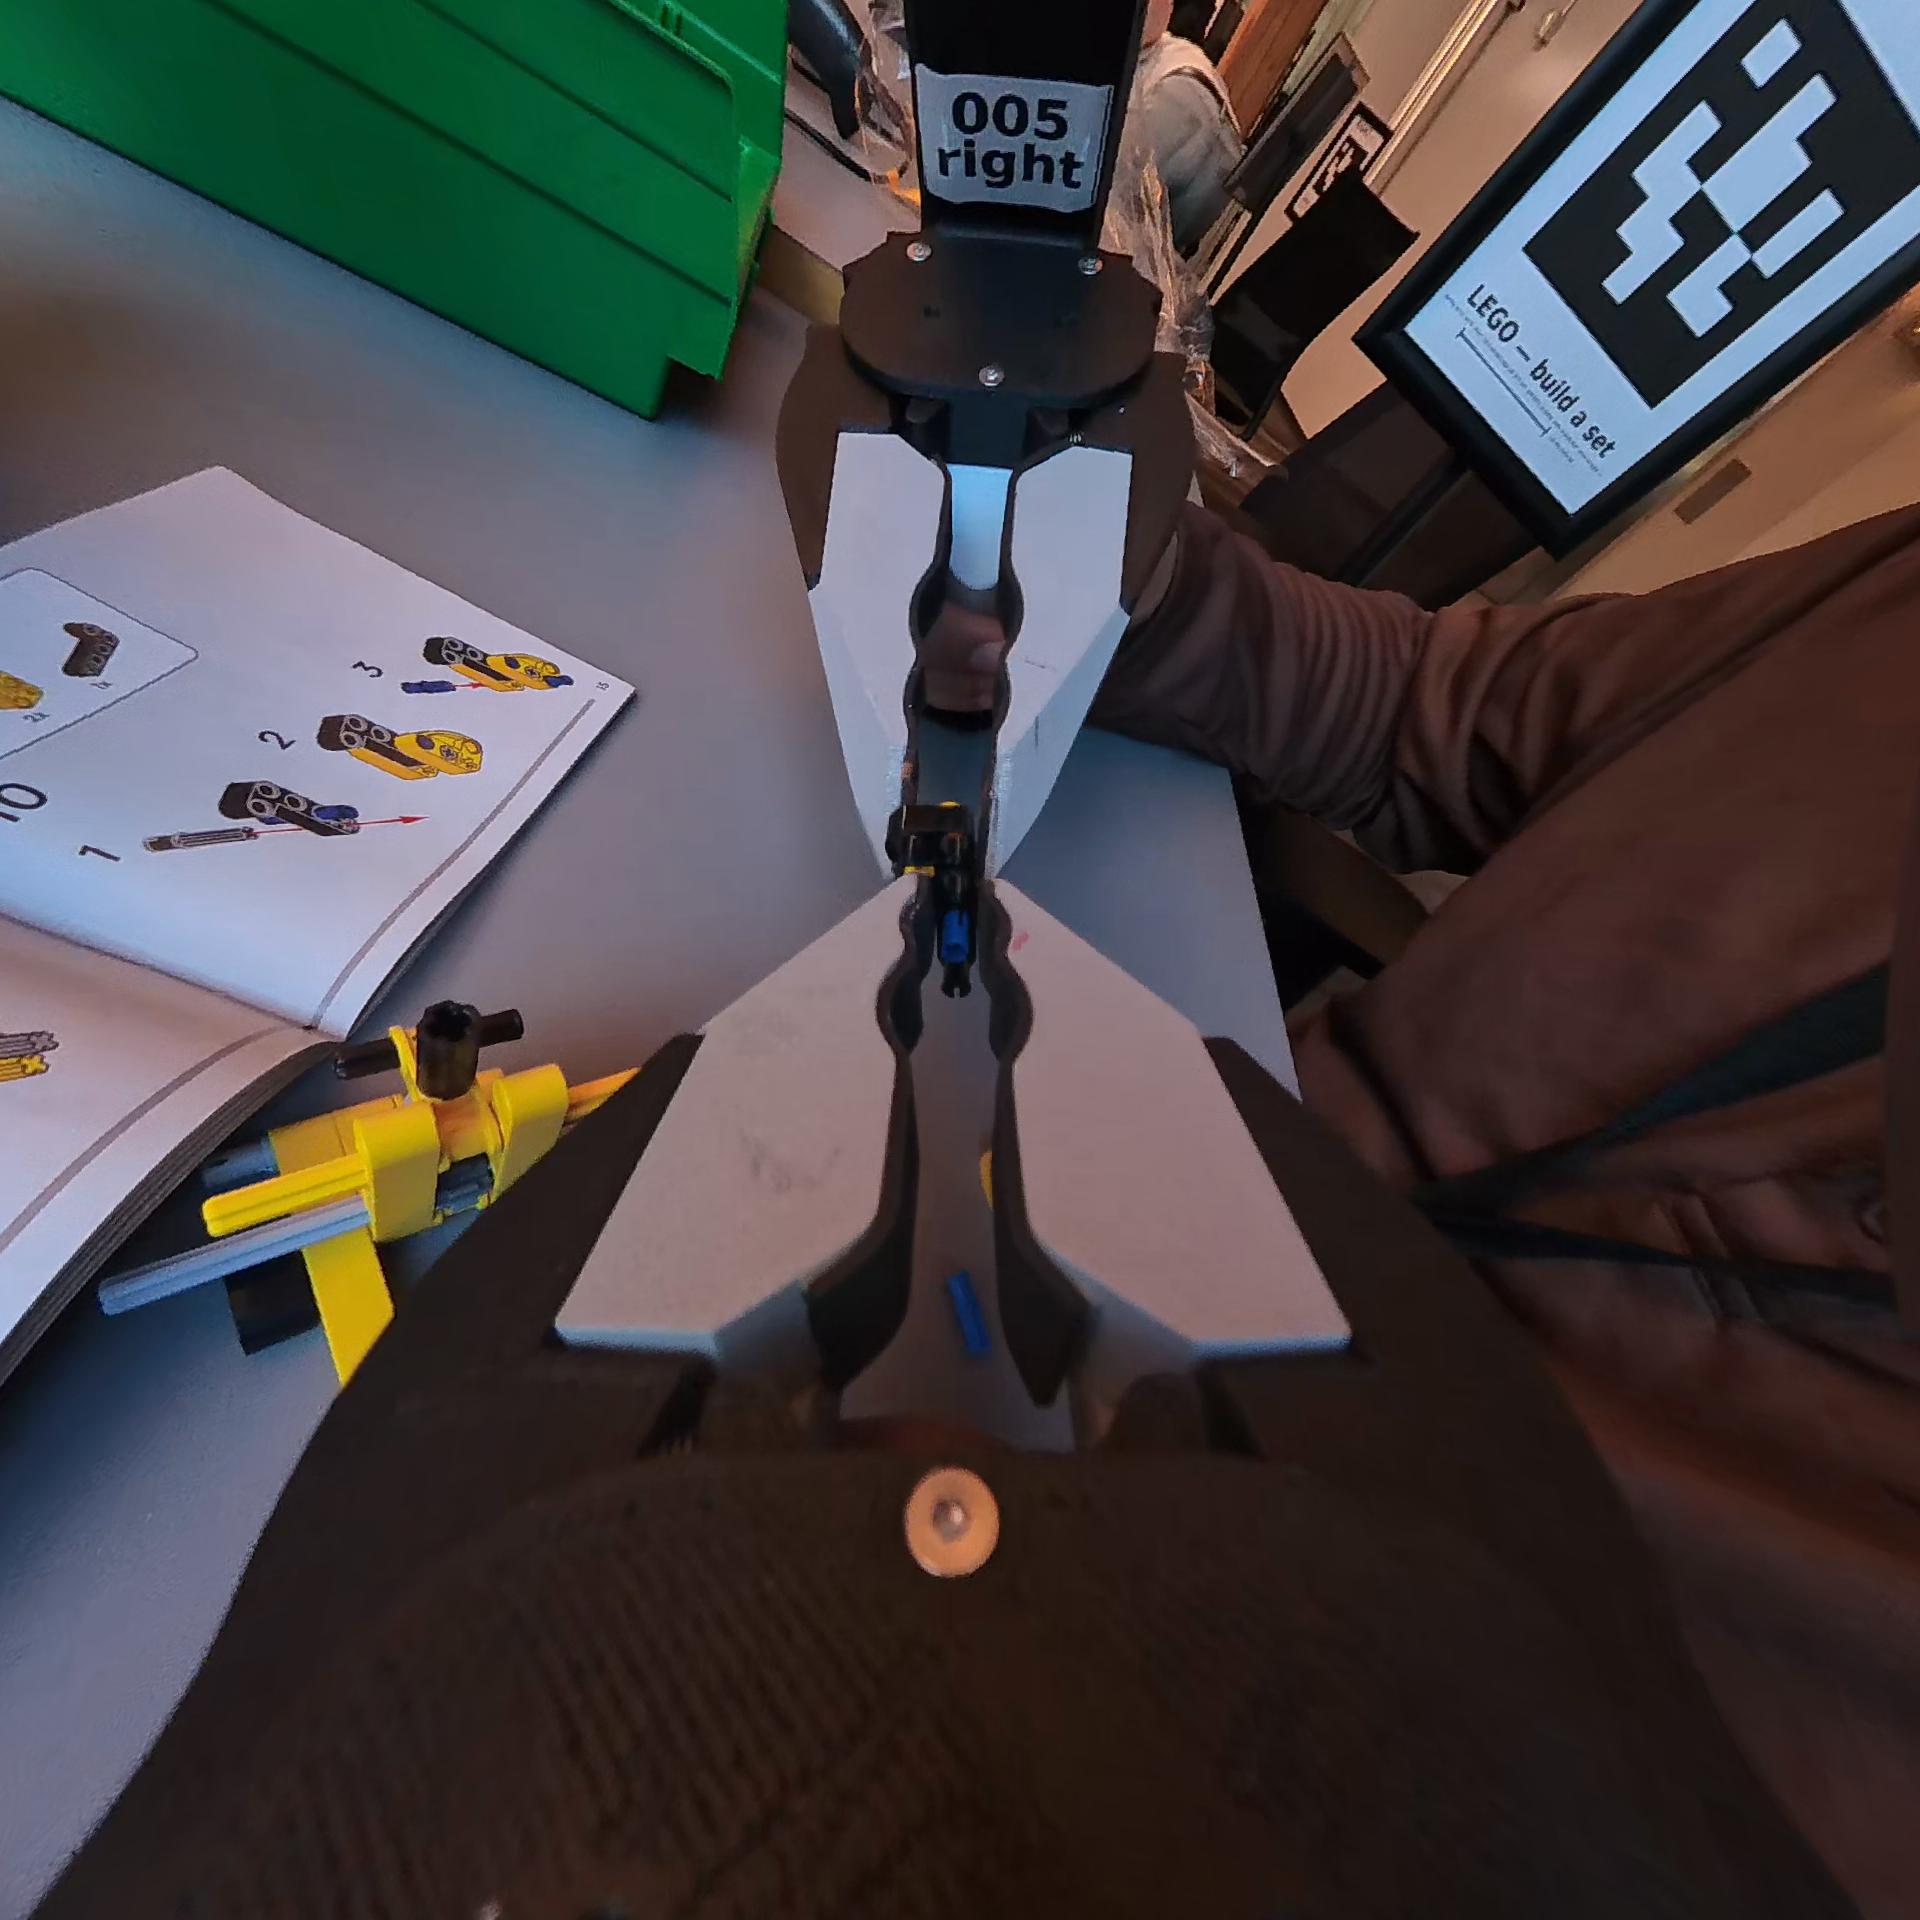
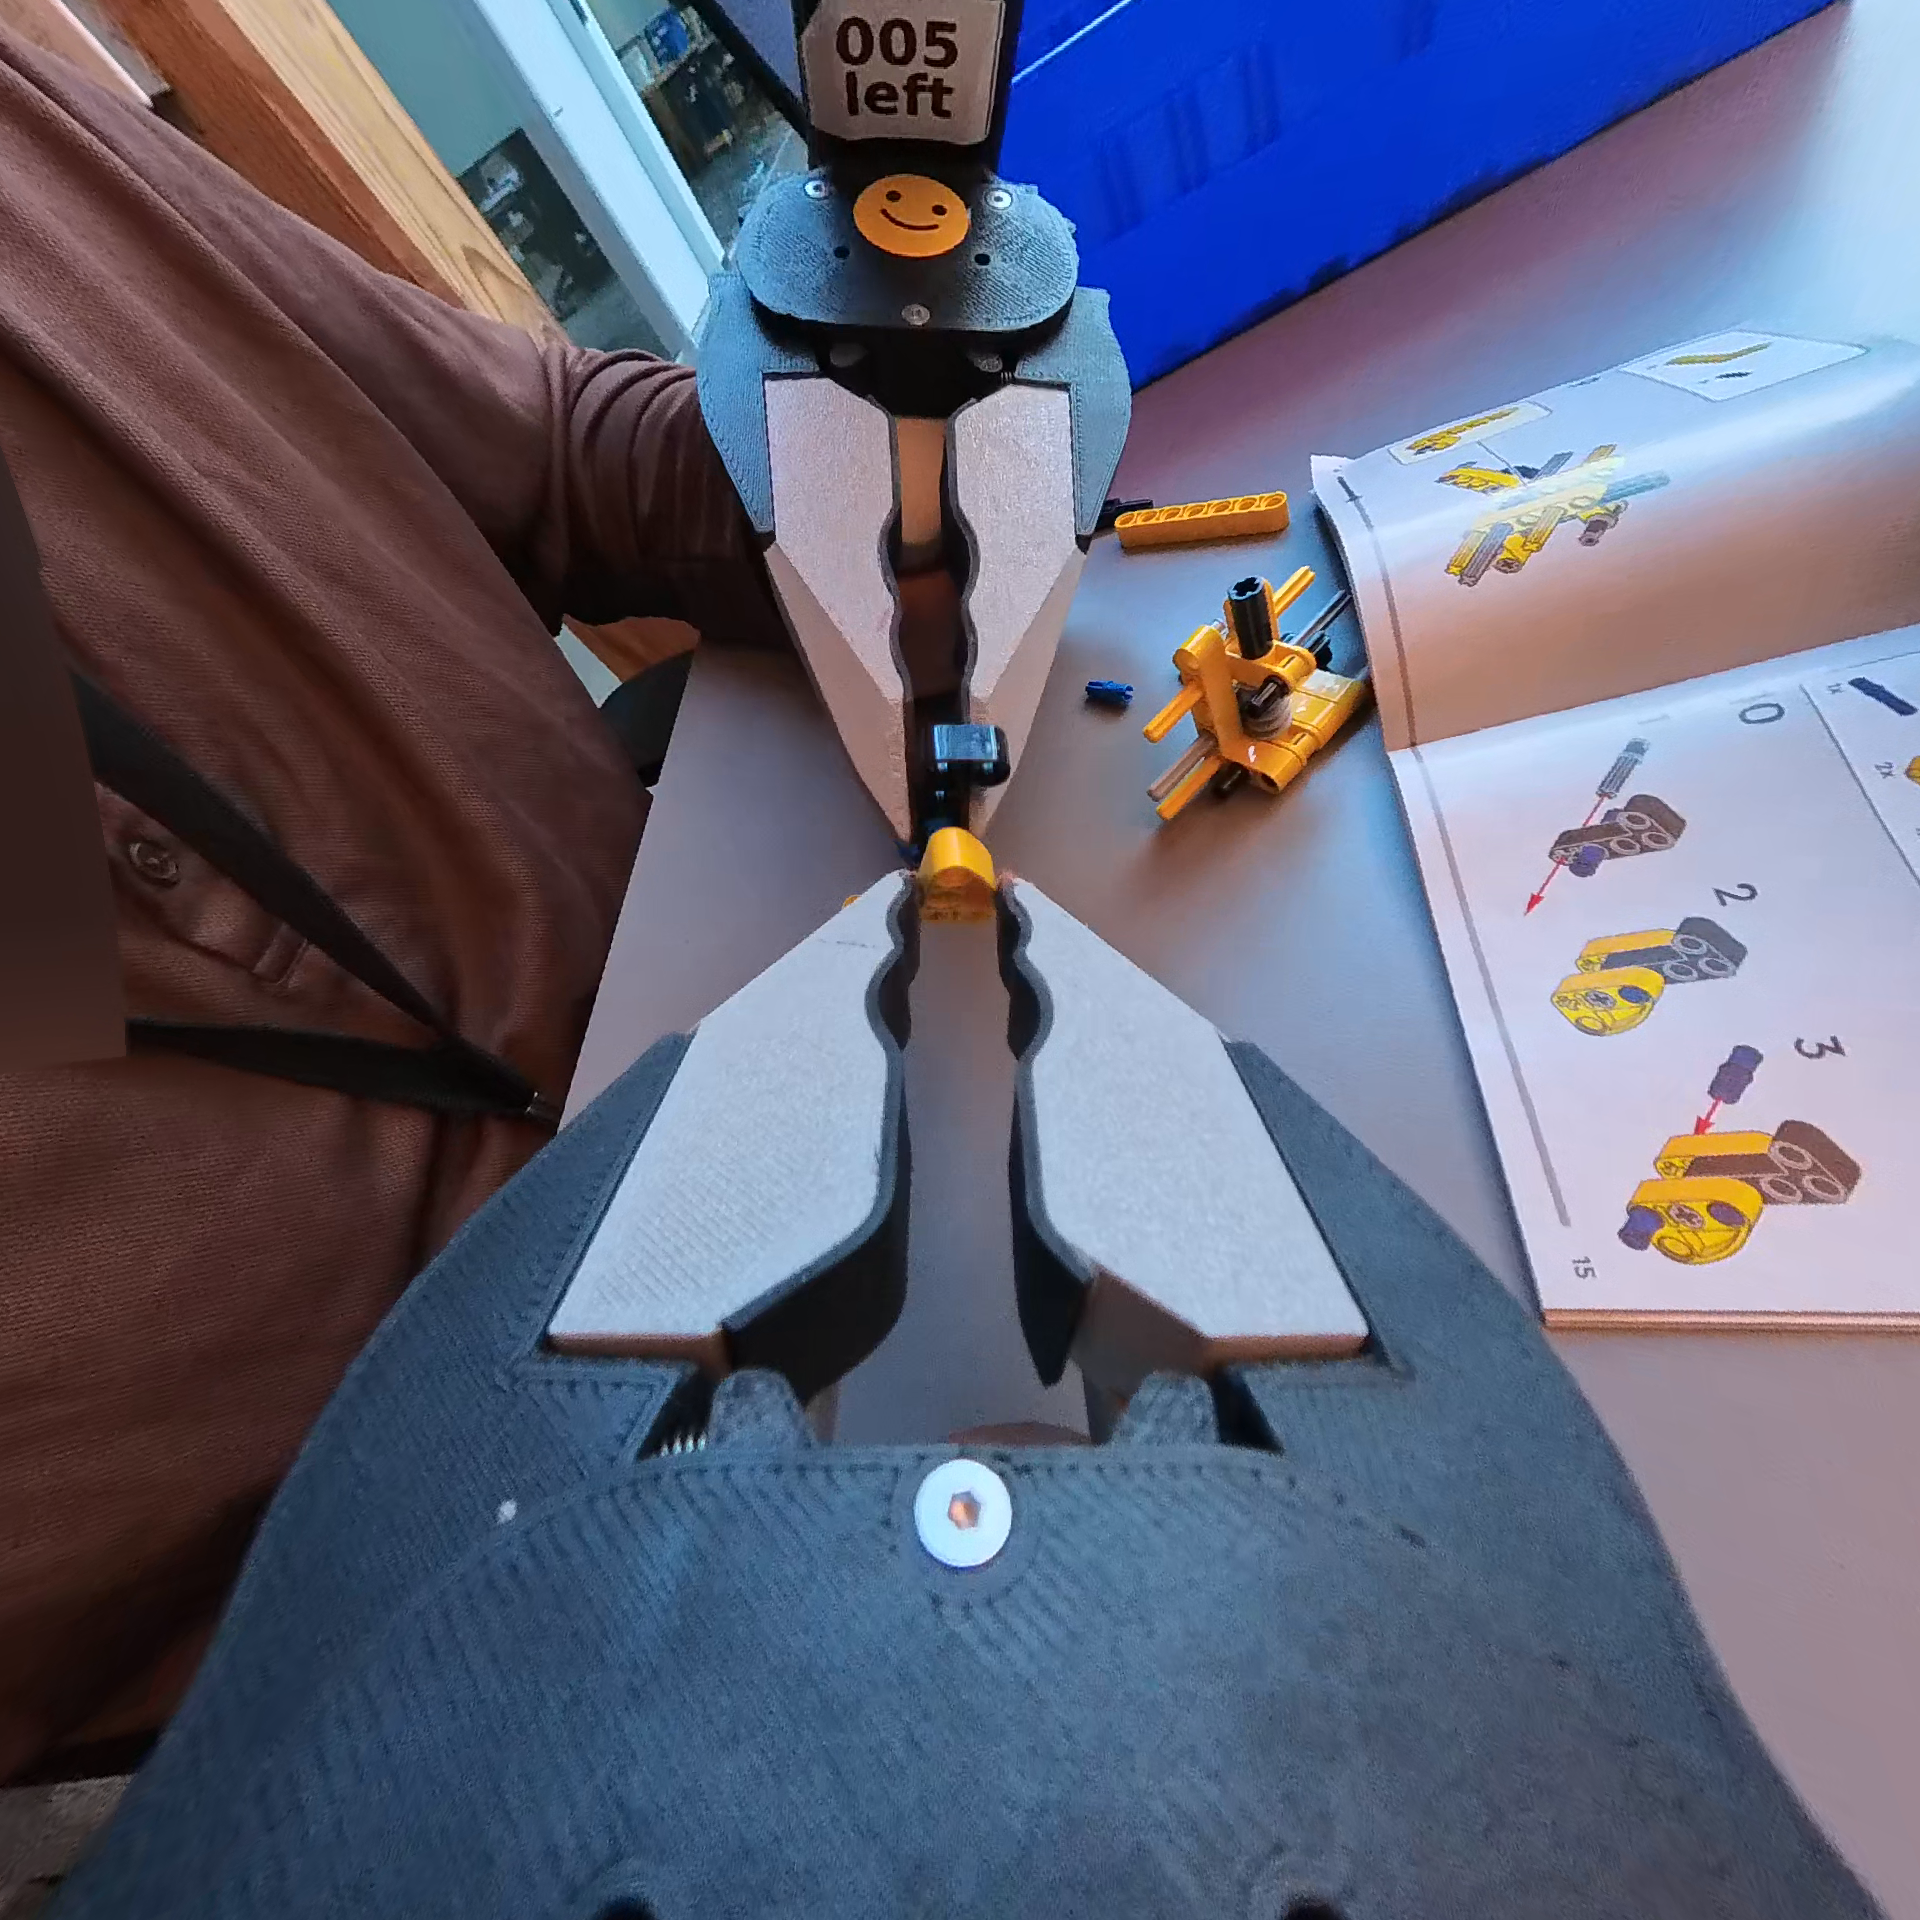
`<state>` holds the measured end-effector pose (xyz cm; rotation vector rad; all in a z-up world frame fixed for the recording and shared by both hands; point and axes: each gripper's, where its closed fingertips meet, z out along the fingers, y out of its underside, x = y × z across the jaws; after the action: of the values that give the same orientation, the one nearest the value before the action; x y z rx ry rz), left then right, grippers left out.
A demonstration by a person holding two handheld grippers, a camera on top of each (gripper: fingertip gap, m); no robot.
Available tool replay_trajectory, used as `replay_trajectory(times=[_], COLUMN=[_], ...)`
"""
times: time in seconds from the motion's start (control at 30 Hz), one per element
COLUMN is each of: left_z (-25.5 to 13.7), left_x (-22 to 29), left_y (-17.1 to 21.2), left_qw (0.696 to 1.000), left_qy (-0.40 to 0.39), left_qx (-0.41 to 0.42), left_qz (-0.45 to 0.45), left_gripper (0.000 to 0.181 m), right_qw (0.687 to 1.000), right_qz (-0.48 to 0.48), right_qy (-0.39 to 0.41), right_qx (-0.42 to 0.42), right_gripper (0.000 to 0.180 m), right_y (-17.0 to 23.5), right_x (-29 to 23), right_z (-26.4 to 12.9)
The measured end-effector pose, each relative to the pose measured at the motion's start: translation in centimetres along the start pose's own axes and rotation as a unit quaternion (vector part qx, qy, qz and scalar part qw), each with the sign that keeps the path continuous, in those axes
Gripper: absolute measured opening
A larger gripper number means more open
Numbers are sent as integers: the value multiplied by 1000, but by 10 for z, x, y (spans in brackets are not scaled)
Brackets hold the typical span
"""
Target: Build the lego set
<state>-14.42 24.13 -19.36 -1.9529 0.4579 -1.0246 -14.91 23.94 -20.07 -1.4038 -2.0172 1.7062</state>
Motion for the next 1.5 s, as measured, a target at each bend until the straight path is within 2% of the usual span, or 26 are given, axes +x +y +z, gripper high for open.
replay_trajectory(times=[0.73,1.1,1.3,1.5], left_z=[0,-4,-5,-5], left_x=[-2,1,2,-1], left_y=[-1,-13,-20,-21], left_qw=[1000,992,988,989], left_qy=[0,57,62,48], left_qx=[2,57,86,92], left_qz=[-10,-102,-116,-107], left_gripper=[5,5,5,5], right_qw=[1000,998,994,995], right_qz=[12,30,58,52], right_qy=[-2,-24,-44,-32], right_qx=[4,51,79,80], right_gripper=[11,11,11,11], right_y=[-1,-13,-20,-20], right_x=[1,-2,-2,0], right_z=[0,-5,-8,-7])
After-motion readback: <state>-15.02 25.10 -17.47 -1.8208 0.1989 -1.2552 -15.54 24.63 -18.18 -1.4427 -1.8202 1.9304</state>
